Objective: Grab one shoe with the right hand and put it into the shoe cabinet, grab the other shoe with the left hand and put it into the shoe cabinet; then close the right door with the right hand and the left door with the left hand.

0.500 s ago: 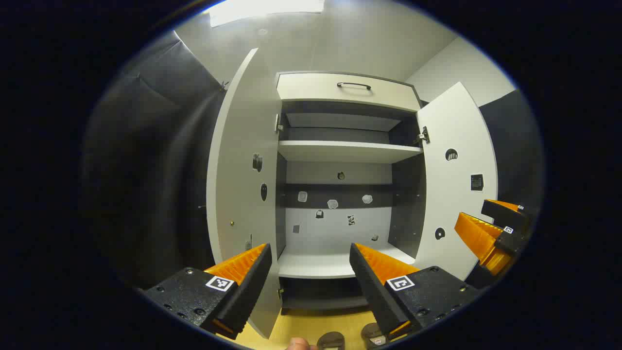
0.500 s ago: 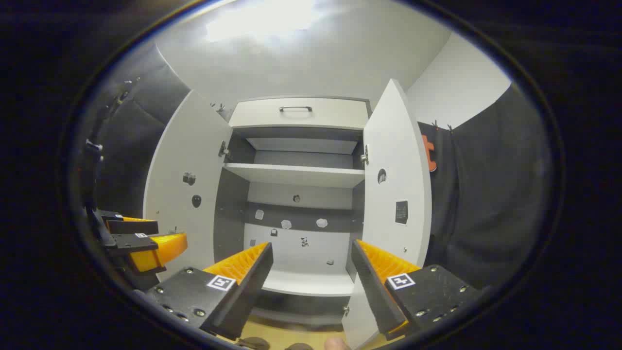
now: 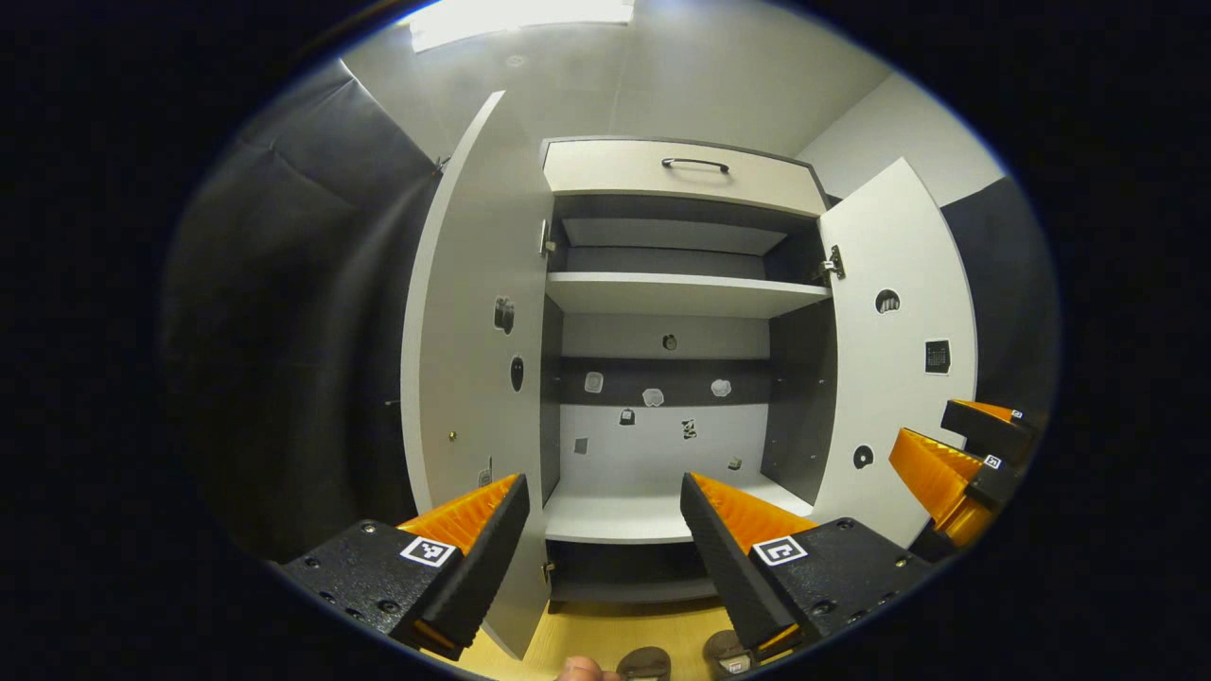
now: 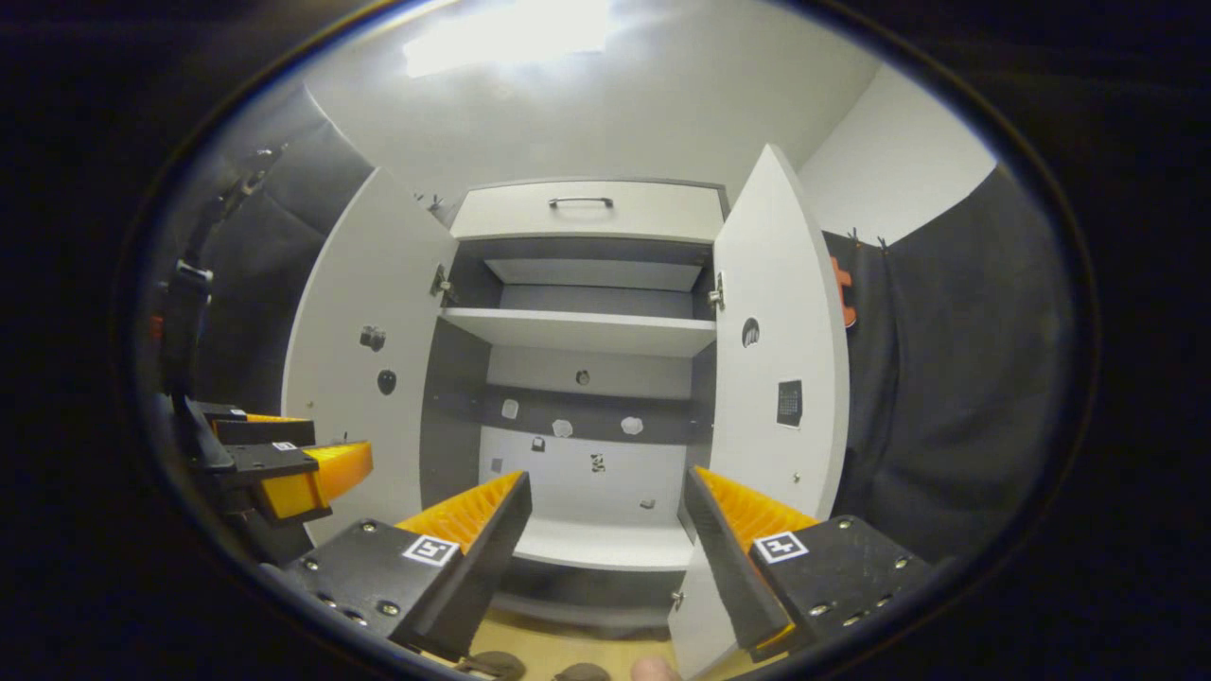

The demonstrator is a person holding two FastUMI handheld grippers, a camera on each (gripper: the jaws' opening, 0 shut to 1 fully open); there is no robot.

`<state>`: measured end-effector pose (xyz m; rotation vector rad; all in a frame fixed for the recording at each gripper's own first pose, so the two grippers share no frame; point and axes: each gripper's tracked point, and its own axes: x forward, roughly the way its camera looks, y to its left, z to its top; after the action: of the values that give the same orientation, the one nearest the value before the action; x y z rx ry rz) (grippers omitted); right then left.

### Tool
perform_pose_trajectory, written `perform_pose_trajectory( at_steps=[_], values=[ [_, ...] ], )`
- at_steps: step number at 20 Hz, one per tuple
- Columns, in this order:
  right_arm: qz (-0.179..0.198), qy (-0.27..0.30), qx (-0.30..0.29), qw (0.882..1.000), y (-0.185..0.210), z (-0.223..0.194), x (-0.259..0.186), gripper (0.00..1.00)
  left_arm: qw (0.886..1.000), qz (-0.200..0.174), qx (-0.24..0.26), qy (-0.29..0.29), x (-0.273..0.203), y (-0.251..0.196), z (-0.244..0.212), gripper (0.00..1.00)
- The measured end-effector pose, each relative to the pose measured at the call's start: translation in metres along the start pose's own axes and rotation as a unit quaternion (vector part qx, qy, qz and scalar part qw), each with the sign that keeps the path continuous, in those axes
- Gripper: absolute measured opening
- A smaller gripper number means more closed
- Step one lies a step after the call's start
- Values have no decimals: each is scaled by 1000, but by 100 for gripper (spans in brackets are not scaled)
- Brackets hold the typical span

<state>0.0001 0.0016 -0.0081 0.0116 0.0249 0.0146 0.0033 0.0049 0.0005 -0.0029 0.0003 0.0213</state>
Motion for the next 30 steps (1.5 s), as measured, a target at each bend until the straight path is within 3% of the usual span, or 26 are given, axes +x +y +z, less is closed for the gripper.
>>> perform_pose_trajectory(
  at_steps=[4, 7, 12, 15, 19, 23, 30],
  values=[
    [-3, -1, -4, 1000, -1, -1, -2, 97, 1000, 1, 0, 1, -2, 1, 1, 98],
    [3, 18, -6, 1000, 4, -24, -2, 98, 1000, 3, -5, 0, -2, 4, 2, 98],
    [30, 157, -4, 987, 24, -145, -25, 98, 1000, 23, -4, -6, -5, 23, 9, 98],
    [51, 259, 6, 964, 39, -230, -51, 98, 999, 35, -1, -6, -8, 35, 9, 98],
    [72, 386, 48, 918, 58, -333, -90, 99, 999, 50, 4, -3, -12, 48, 9, 98],
    [76, 458, 67, 883, 67, -405, -118, 99, 997, 70, 17, -1, -20, 65, 11, 98],
    [78, 519, 36, 851, 72, -493, -127, 100, 993, 112, 29, 8, -37, 96, 10, 98]
  ],
)
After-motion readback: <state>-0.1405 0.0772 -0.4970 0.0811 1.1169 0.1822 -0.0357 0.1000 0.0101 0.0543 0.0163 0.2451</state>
